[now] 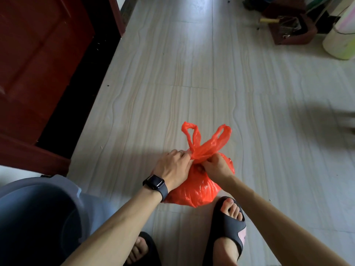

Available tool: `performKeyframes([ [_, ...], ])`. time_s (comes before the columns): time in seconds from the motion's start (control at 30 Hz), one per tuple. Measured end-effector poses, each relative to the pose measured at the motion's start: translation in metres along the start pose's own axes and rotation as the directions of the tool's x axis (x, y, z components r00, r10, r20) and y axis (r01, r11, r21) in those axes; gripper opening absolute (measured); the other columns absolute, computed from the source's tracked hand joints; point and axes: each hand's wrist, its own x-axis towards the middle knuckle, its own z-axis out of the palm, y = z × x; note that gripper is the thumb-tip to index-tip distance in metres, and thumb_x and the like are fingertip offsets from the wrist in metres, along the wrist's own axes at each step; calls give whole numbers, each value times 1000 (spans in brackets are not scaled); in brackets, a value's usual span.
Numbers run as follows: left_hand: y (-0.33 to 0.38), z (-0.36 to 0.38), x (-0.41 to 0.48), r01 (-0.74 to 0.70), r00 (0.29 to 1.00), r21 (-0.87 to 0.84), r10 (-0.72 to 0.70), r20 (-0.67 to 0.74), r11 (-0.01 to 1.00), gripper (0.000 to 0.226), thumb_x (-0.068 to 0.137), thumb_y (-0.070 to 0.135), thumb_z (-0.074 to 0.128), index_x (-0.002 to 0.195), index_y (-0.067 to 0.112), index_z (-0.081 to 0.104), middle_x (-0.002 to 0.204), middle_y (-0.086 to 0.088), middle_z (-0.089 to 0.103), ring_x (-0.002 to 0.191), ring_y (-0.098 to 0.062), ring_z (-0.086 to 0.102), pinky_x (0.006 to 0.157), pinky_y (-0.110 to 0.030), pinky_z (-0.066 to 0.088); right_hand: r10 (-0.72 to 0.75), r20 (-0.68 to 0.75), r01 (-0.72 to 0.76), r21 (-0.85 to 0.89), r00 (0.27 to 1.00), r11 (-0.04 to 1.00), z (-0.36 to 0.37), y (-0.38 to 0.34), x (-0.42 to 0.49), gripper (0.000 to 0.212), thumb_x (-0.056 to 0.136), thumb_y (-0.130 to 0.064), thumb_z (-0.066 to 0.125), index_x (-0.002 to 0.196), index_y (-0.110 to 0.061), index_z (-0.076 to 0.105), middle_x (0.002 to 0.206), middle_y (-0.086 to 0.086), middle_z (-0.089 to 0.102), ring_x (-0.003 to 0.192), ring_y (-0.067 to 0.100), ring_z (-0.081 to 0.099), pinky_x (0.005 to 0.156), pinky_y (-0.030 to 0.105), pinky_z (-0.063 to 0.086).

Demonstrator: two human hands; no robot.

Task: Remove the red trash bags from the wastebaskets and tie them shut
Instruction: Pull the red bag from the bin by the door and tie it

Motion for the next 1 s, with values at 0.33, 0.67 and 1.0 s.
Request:
performKeyframes([
  [0.33,18,-9,4,6,996,306,-33,83,952,10,74,16,64,84,20,62,68,-2,65,72,-26,62,61,-35,44,114,182,-187,458,977,869,6,2,0,22,81,-32,70,81,-11,77,75,5,68,71,21,61,69,30,50],
  [0.67,20,-21,-3,263,964,-386,-227,136,884,19,90,40,61,99,29,73,96,9,67,96,-10,56,86,-26,44,345,71,-322,570,936,756,3,10,11,33,81,-47,72,69,-16,68,68,7,58,63,20,50,63,33,39],
  [1.0,1,-36,19,633,727,-578,-140,672,515,27,90,18,69,66,29,70,67,6,64,61,2,59,70,-17,47,75,424,-314,531,903,787,-10,18,4,51,95,-50,55,114,-6,72,104,28,67,78,27,42,70,30,32],
])
